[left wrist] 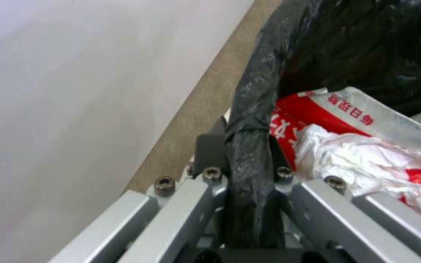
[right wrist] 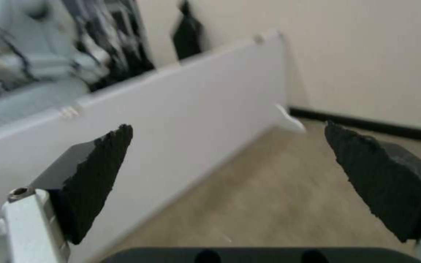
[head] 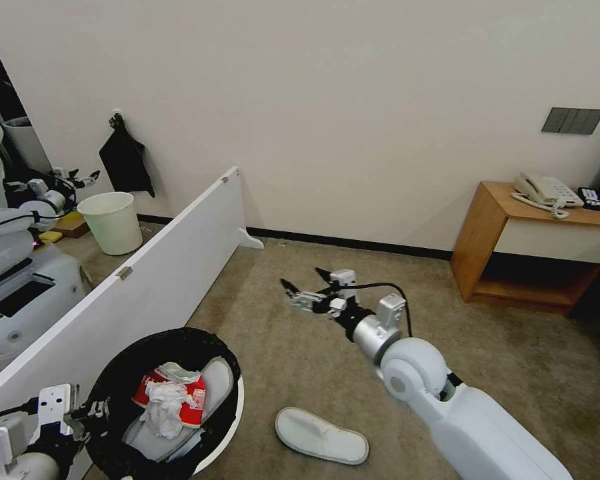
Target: Pick up the trash bin, then pick up the garbage from the floor and place it into the trash bin.
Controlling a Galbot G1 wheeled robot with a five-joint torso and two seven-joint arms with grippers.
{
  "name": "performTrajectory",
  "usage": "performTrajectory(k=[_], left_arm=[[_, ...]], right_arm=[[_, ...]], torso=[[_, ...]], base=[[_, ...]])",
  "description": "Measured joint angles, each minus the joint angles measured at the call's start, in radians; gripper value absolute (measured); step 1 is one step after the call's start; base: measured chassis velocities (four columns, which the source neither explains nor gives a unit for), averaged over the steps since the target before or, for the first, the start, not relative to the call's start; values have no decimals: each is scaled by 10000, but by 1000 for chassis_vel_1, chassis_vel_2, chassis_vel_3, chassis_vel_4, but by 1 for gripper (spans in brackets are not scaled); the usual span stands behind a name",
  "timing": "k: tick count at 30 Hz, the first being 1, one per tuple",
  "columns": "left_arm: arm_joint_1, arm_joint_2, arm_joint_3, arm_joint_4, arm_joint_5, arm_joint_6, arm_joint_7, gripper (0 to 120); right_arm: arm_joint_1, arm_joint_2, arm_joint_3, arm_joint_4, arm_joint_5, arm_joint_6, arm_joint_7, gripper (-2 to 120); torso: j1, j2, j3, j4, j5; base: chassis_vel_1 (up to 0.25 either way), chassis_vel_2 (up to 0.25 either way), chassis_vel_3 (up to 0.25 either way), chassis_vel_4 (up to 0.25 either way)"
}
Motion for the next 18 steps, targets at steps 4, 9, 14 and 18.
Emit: performTrajectory(k=[4,9,14,18], left_arm=[[-12,21,-1,-46,-53,0,-29,3],[20,-15,-1,-72,-56,0,-35,3],[47,-35,-25,-125,-59,0,-23,3],[28,-6,-25,-142,-66,-1,-28,3]], right_arm=[[-456,-440,24,-466,-813,-120,-323,100],[-756,-553,0,-921,-1561,-569,-1080,100],[-855,-508,-362,-1502,-2381,-1179,-1983,100],[-854,-478,-474,-1716,-2549,-1361,-2323,100]], torso=[[0,0,0,-5,0],[0,0,0,-1,0],[-1,0,0,0,0],[-1,0,0,-2,-1]], base=[[0,0,0,0],[0,0,0,0],[0,0,0,0],[0,0,0,0]])
